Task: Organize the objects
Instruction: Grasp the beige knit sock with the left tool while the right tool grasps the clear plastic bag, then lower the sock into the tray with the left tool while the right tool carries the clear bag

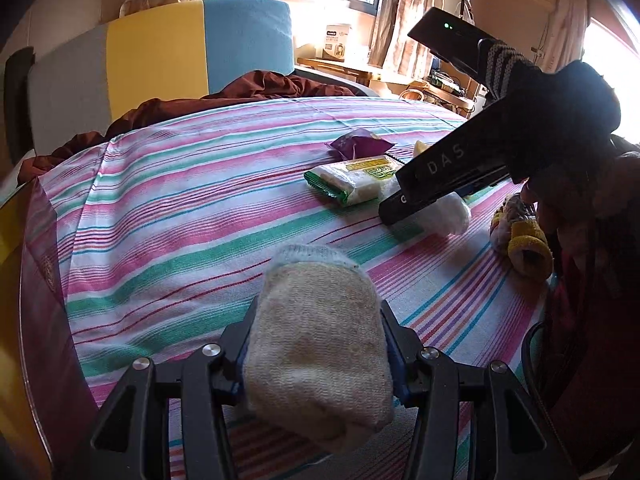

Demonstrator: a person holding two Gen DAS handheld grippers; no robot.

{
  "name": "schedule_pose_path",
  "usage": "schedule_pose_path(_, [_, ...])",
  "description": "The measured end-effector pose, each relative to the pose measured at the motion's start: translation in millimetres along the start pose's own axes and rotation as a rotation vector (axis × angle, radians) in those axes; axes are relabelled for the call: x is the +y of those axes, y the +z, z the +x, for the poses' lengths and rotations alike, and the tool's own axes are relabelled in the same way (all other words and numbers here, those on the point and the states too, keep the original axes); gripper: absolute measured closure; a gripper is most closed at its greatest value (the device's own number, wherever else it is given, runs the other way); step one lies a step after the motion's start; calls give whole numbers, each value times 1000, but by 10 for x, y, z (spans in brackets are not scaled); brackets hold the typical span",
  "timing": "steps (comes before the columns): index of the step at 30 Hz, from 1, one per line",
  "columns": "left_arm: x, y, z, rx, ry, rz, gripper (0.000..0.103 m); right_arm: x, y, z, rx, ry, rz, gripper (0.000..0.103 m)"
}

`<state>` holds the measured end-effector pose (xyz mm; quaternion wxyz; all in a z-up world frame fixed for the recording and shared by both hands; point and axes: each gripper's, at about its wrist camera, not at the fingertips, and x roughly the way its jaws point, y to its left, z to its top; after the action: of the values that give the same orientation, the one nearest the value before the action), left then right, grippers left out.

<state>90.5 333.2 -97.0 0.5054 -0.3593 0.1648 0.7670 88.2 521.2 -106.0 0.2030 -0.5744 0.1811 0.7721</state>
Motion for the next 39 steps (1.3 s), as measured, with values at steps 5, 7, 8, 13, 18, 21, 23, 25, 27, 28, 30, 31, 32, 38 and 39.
schedule_pose_path(5, [-3,29,4,19,6,-7,51,-37,2,10,1,8,-8,65])
schedule_pose_path(7, [-10,41,-9,33,15,-14,52,-59,4,16,6,17,-8,63])
schedule_pose_path(8, [-11,46,-24,39,19,-20,52,-73,4,20,8,20,-7,62])
schedule_pose_path(13, [-9,89,-244,26,34,-49,52,-167,19,42,19,44,12,60])
schedule_pose_path(18, [34,211,-563,-29,86,-69,52,-214,23,50,22,40,1,56])
schedule_pose_path(21, [146,283,-751,-58,132,-105,52,-236,23,47,19,26,-14,56])
schedule_pose_path(23, [228,318,-878,-77,168,-123,52,-242,20,41,14,11,-30,56])
schedule_pose_path(25, [321,334,-1013,-99,204,-146,52,-257,14,38,11,3,-38,56])
schedule_pose_path(27, [428,343,-1119,-115,235,-171,51,-311,15,35,9,8,-34,56])
schedule_pose_path(28, [487,338,-1161,-119,253,-184,51,-308,16,33,9,9,-32,56])
schedule_pose_path(30, [612,327,-1236,-125,286,-211,51,-269,21,51,7,6,-33,56])
schedule_pose_path(31, [677,313,-1276,-128,299,-226,51,-129,27,105,5,5,-33,56])
schedule_pose_path(32, [743,290,-1300,-130,315,-241,51,-116,30,114,4,5,-32,56])
schedule_pose_path(38, [1122,116,-1466,-127,391,-340,51,-31,-2,108,0,1,-32,56])
schedule_pose_path(39, [1175,86,-1491,-126,404,-354,51,-36,-2,109,-1,2,-31,56])
